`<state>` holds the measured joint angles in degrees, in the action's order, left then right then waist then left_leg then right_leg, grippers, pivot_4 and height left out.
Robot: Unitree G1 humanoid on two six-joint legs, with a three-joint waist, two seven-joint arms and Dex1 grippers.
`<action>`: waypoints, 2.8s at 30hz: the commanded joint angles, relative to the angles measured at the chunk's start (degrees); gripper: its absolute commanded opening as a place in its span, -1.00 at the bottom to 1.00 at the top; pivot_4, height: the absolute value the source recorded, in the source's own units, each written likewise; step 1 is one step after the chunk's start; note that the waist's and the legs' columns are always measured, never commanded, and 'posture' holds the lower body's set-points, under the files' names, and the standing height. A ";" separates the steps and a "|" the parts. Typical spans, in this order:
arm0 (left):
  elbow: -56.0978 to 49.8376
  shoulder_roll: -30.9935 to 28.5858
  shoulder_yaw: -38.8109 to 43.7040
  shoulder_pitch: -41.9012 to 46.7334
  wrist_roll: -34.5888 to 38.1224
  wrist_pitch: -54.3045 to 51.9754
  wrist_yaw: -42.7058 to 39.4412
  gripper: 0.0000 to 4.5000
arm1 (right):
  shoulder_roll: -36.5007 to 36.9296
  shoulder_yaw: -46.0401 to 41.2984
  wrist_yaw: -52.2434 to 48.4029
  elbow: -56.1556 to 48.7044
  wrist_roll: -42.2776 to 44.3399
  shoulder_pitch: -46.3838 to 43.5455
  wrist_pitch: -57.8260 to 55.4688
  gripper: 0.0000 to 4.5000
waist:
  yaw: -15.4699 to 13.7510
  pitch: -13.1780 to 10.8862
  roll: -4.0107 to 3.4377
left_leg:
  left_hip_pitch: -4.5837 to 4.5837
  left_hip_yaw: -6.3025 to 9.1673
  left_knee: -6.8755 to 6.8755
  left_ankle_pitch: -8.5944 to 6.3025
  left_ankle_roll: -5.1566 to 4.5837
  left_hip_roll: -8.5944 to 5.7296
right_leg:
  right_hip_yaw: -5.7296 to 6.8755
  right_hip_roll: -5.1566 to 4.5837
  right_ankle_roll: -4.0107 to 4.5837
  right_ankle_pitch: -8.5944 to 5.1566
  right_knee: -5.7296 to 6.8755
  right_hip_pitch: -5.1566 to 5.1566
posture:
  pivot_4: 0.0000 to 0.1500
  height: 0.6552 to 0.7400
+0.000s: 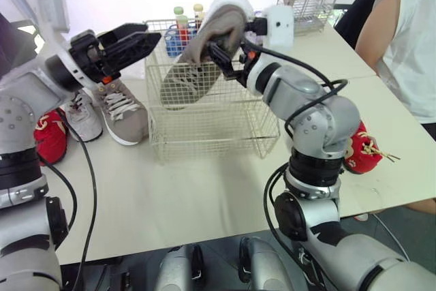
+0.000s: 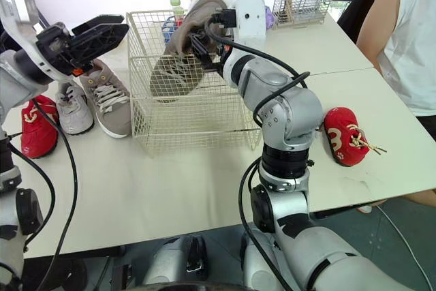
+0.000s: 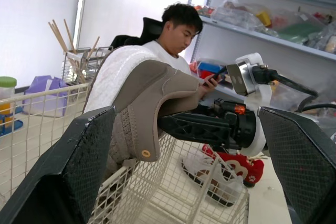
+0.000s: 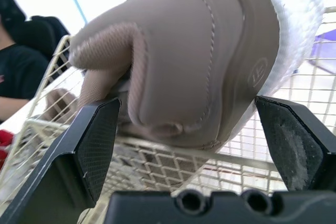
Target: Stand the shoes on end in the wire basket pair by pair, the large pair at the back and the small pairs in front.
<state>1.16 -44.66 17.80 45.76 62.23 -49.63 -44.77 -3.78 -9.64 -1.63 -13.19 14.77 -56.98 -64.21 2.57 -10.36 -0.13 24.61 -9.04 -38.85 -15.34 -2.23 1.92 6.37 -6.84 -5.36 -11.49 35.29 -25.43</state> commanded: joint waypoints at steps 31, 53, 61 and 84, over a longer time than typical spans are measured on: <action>-0.81 5.15 0.93 1.88 -4.07 2.74 -1.85 1.00 | 25.94 16.64 -4.91 -0.39 -17.91 -10.56 21.49 -0.99 | -0.05 -0.07 0.03 | 0.06 -0.03 0.05 0.01 -0.02 -0.01 | 0.01 -0.01 -0.01 0.00 -0.09 -0.02 | 1.00 1.00; -1.10 5.73 -0.07 2.03 -5.25 2.71 -2.37 1.00 | 28.57 12.27 -1.93 2.33 -25.39 -12.65 28.37 -0.99 | -0.09 -0.09 0.01 | 0.08 -0.04 0.04 0.01 -0.02 -0.01 | 0.01 -0.01 -0.01 0.00 -0.07 -0.03 | 1.00 1.00; -0.24 7.19 -9.34 4.85 -12.49 6.52 -10.24 1.00 | 26.44 11.21 -2.55 2.06 -25.53 -10.95 24.60 -0.99 | -0.14 -0.09 0.02 | 0.07 -0.13 0.00 0.01 -0.01 -0.01 | 0.02 0.00 -0.01 0.00 -0.07 -0.02 | 1.00 1.00; 19.54 13.46 -27.51 14.21 -40.09 17.42 -24.10 1.00 | 28.05 14.29 -10.07 4.00 -27.19 -1.83 15.35 -0.99 | -0.04 -0.06 -0.01 | 0.09 -0.16 -0.04 0.03 -0.03 0.01 | 0.04 0.02 -0.02 -0.01 -0.06 -0.01 | 1.00 1.00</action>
<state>21.53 -29.59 -9.26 60.48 23.88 -31.14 -68.38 23.85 4.03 -9.83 -7.09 -12.75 -59.55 -46.29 2.52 -10.42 -0.14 24.70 -9.20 -38.89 -15.32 -2.26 1.93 6.41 -6.83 -5.38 -11.50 35.23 -25.44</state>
